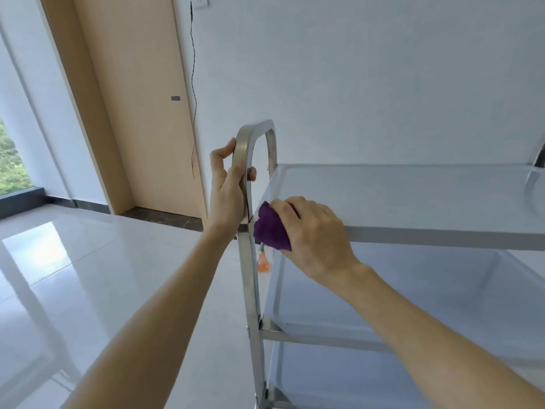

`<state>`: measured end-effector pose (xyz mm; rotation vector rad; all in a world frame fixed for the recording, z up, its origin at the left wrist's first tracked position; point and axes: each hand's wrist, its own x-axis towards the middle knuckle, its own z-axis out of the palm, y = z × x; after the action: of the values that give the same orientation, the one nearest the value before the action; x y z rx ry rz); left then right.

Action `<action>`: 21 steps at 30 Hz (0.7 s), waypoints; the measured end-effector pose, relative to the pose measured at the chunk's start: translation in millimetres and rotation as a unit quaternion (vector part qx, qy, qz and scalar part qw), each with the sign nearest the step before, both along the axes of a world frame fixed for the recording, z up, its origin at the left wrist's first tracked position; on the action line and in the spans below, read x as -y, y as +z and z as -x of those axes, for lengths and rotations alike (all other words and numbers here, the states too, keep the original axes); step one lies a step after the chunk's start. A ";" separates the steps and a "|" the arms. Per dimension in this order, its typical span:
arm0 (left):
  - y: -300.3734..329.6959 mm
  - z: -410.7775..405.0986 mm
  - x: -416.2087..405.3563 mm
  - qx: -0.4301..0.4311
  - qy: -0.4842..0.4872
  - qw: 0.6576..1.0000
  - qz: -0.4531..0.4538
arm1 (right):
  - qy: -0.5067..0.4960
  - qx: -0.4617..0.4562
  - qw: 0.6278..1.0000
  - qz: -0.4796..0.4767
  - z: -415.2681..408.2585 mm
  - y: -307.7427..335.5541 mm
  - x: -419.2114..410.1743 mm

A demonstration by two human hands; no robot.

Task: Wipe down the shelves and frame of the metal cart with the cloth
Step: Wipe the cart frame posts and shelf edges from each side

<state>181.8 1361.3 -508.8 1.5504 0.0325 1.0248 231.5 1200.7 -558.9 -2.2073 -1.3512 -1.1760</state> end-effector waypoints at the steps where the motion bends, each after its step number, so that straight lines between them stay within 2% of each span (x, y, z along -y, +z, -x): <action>1: 1.2 0.6 1.4 0.000 0.003 1.000 0.004 | 0.003 -0.003 1.000 0.006 2.5 0.9 -7.3; 6: 4.2 8.7 2.7 0.002 -0.025 1.000 0.009 | 0.003 -0.001 1.000 0.030 -3.5 6.0 16.6; 13: 8.6 15.2 1.2 -0.047 -0.056 0.997 0.020 | -0.045 -0.008 0.999 -0.005 -33.2 4.1 98.7; 21: 5.5 12.6 3.0 -0.061 0.011 0.998 -0.021 | 0.004 -0.001 0.999 0.037 -6.0 3.6 21.9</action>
<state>169.1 1358.3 -503.3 1.6525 0.1134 0.9518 237.5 1178.7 -555.3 -2.2495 -1.4233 -1.1387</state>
